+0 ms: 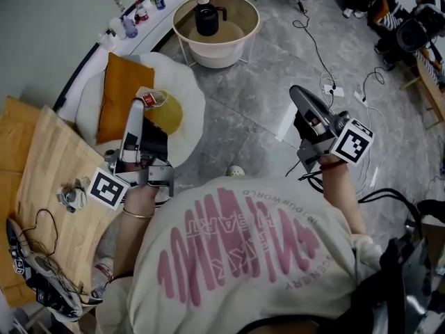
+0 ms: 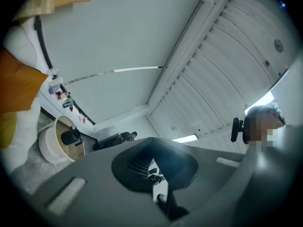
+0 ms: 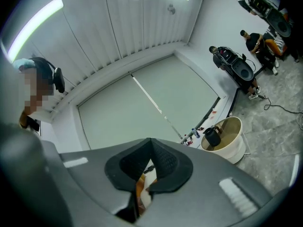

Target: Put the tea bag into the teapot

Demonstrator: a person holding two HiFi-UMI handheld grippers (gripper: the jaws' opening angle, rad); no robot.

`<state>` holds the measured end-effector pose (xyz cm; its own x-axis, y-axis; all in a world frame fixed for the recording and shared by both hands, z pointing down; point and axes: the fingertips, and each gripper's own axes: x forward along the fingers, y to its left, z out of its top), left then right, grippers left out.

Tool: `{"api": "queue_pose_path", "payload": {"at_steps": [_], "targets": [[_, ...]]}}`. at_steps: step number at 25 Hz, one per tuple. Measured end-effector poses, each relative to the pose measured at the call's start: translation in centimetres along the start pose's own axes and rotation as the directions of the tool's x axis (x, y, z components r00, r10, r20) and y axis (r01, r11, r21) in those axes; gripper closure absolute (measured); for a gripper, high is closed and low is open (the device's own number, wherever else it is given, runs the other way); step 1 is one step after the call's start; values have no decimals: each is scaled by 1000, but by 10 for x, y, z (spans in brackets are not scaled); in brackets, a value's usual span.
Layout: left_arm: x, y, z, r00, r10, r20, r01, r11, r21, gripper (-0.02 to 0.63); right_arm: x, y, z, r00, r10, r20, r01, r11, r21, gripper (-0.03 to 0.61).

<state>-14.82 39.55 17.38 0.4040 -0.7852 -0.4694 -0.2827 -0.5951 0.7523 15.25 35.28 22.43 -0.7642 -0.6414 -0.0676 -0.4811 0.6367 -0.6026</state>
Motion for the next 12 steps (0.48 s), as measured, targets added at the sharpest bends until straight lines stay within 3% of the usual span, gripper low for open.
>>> {"api": "queue_pose_path", "payload": {"at_steps": [5,12], "targets": [[22,17,-20,1000,-9,11,9,1000,-8,600,12,-27,8,998,56,-3,-56,998,-6,572],[64,37,-26,1000,25,7,-25,1000,-6,600,21,-73,43,999,38,13,-38,999,21,572]]}}
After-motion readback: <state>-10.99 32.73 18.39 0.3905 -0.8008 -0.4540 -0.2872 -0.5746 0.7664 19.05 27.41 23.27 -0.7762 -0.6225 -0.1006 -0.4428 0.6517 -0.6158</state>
